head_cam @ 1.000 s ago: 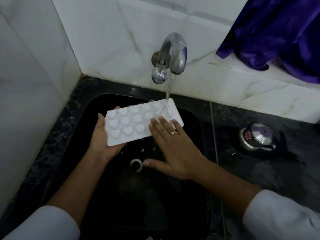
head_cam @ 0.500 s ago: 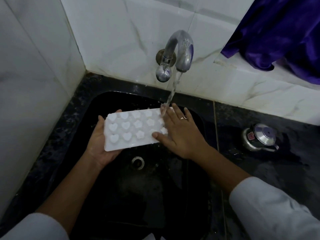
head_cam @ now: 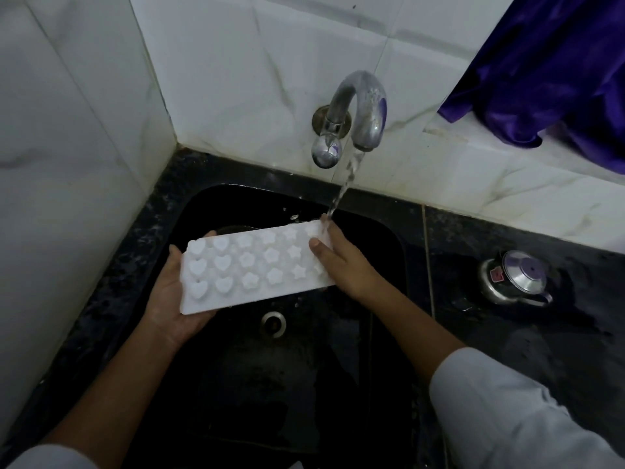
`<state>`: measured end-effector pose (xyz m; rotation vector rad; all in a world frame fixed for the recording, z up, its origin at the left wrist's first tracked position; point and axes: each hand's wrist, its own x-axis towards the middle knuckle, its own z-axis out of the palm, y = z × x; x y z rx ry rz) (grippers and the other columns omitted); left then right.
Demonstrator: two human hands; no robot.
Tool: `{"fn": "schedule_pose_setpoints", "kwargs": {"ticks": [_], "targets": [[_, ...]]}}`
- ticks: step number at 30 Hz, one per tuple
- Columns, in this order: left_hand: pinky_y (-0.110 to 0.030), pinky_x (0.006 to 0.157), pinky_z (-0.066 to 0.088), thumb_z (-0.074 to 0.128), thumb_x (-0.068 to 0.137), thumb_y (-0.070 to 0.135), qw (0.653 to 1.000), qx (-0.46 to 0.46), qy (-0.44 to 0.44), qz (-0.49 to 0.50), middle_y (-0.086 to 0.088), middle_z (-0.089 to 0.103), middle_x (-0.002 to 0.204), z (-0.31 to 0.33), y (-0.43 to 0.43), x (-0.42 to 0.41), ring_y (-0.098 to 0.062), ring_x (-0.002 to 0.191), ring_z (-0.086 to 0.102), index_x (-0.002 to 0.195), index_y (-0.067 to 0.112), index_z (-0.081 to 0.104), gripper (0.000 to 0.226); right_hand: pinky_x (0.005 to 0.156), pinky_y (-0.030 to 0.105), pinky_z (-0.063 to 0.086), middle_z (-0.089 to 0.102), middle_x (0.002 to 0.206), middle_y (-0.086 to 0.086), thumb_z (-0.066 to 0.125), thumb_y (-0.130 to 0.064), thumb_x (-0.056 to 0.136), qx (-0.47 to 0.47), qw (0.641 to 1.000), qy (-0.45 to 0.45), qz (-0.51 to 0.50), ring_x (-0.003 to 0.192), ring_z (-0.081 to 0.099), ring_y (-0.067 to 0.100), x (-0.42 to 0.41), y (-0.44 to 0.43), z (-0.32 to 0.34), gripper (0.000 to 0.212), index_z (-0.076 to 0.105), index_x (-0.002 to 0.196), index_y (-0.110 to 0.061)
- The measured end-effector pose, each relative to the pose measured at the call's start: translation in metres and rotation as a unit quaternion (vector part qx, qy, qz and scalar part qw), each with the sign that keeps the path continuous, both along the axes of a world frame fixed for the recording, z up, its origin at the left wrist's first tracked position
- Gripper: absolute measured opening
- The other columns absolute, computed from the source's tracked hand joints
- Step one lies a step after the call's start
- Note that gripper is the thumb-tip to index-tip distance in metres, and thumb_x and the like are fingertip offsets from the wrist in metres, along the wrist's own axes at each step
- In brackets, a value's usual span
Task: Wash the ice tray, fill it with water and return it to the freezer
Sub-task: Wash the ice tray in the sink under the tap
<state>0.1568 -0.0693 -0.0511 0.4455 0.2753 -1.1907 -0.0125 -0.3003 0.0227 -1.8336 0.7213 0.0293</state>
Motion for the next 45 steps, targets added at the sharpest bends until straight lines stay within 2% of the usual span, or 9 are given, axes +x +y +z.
{"fn": "schedule_pose_setpoints", "kwargs": {"ticks": [6,11,18,23,26,30,35,40,45], "targets": [[-0.062,0.127,0.022,0.038,0.107,0.064,0.999,0.010,0.037,-0.031,-0.014,0.041,0.165,-0.023,0.007,-0.004,-0.036,0.155,0.034,0.155,0.016,0.051,0.069,0.059,0.031,0.057,0.069,0.110,0.002,0.060,-0.035,0.104,0.076,0.993,-0.039,-0.085,0.091,0.070,0.018,0.000,0.006,-0.006,0.031,0.056,0.131,-0.019],[-0.058,0.091,0.061,0.038,0.106,0.065,0.996,0.061,-0.024,0.057,-0.010,0.065,0.146,0.006,-0.014,-0.015,-0.034,0.128,0.066,0.132,0.024,0.074,0.061,0.072,0.036,0.052,0.067,0.089,0.003,0.053,-0.052,0.103,0.030,0.977,-0.019,-0.212,0.079,0.064,0.016,0.020,0.003,-0.006,0.041,0.062,0.087,-0.016],[-0.065,0.106,0.050,0.043,0.107,0.062,0.998,-0.007,0.024,0.054,-0.013,0.053,0.157,-0.014,0.001,-0.003,-0.037,0.141,0.054,0.148,0.021,0.061,0.060,0.055,0.031,0.060,0.070,0.099,0.009,0.050,-0.011,0.108,0.135,0.979,-0.097,-0.122,0.079,0.068,0.019,-0.003,0.004,-0.004,0.024,0.066,0.124,-0.002],[-0.059,0.102,0.055,0.043,0.107,0.063,1.000,0.001,0.010,0.030,-0.010,0.058,0.153,-0.004,-0.011,-0.013,-0.033,0.137,0.058,0.140,0.021,0.069,0.060,0.044,0.032,0.049,0.060,0.071,0.002,0.053,-0.036,0.107,-0.011,0.978,-0.034,-0.207,0.053,0.058,0.017,0.006,0.002,-0.008,0.036,0.062,0.083,-0.010],[-0.054,0.087,0.063,0.035,0.107,0.065,0.998,0.031,0.015,0.045,-0.009,0.066,0.145,0.014,-0.017,-0.020,-0.031,0.125,0.069,0.126,0.023,0.078,0.063,0.061,0.029,0.047,0.064,0.079,-0.002,0.050,-0.050,0.106,0.032,0.976,0.018,-0.214,0.069,0.060,0.013,0.014,-0.006,0.002,0.041,0.065,0.087,-0.016],[-0.058,0.118,0.041,0.031,0.109,0.064,0.999,0.032,-0.038,-0.009,-0.014,0.047,0.161,0.005,-0.015,-0.008,-0.034,0.148,0.046,0.151,0.017,0.057,0.068,0.075,0.032,0.056,0.077,0.099,0.012,0.054,-0.036,0.107,0.100,0.978,-0.005,-0.184,0.084,0.072,0.020,0.015,-0.017,0.005,0.032,0.072,0.098,-0.012],[-0.051,0.096,0.059,0.046,0.105,0.059,0.991,0.125,-0.017,-0.052,-0.017,0.065,0.144,0.019,-0.030,0.000,-0.035,0.123,0.069,0.142,0.009,0.065,0.065,0.088,0.043,0.057,0.078,0.101,0.011,0.068,-0.033,0.099,0.238,0.962,0.042,-0.125,0.094,0.074,0.030,0.003,-0.036,0.006,0.025,0.078,0.099,-0.010],[-0.049,0.092,0.054,0.044,0.104,0.063,0.969,0.237,-0.011,0.063,-0.020,0.070,0.134,0.016,-0.061,0.005,-0.034,0.112,0.073,0.139,0.008,0.062,0.068,0.055,0.031,0.058,0.074,0.076,0.006,0.058,-0.010,0.101,0.230,0.956,0.039,-0.177,0.068,0.070,0.019,-0.014,-0.031,-0.007,0.023,0.075,0.085,-0.011],[-0.048,0.097,0.058,0.070,0.095,0.050,0.947,0.276,-0.164,-0.021,-0.017,0.069,0.135,0.011,-0.104,-0.040,-0.032,0.116,0.072,0.145,0.014,0.058,0.063,0.051,0.034,0.060,0.071,0.100,0.015,0.056,-0.005,0.103,0.262,0.934,0.031,-0.242,0.077,0.073,0.024,-0.012,0.009,-0.032,0.010,0.064,0.107,0.000]]}}
